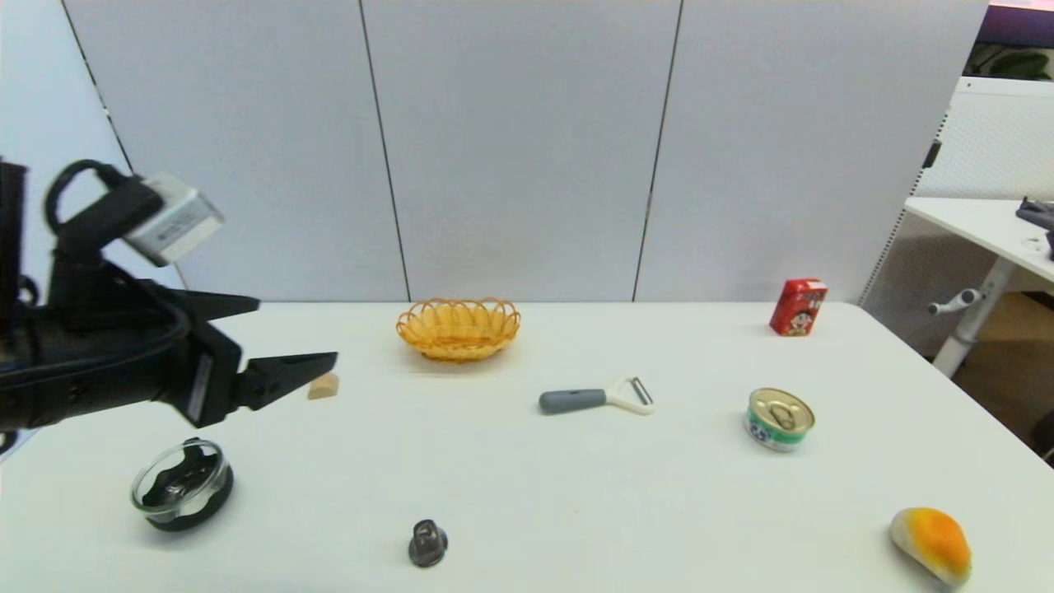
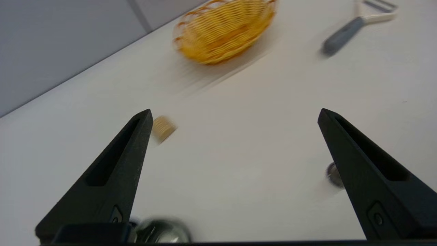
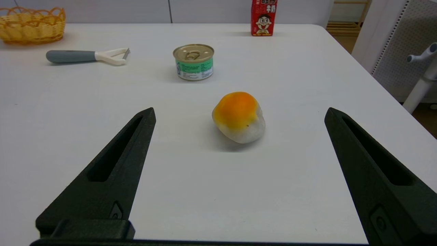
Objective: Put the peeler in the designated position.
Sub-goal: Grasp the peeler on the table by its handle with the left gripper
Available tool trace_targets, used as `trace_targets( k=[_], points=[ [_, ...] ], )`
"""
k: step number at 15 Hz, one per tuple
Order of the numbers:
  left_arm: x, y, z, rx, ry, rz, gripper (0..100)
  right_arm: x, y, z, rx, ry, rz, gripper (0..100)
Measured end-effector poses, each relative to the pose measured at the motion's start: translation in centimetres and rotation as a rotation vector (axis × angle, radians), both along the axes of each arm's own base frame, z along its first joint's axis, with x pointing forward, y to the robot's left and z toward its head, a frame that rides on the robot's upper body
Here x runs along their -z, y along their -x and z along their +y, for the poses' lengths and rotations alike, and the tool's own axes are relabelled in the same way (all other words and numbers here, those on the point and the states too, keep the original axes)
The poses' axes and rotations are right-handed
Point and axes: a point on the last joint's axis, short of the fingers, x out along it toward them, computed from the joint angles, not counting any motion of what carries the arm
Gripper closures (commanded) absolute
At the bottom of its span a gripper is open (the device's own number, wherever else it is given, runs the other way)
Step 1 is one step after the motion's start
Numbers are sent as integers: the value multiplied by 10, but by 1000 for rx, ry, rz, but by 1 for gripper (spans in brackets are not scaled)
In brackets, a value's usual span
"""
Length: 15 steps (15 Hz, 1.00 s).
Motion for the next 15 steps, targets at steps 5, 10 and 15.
trace_targets(
  k=[5,10,15],
  points=[
    [16,-61,-67,275,25,109,0,0,0,0,0,0,0,0],
    [48,-103,-129,435,29,189,0,0,0,0,0,0,0,0],
    [81,-133,-167,531,78,136,0,0,0,0,0,0,0,0]
  ],
)
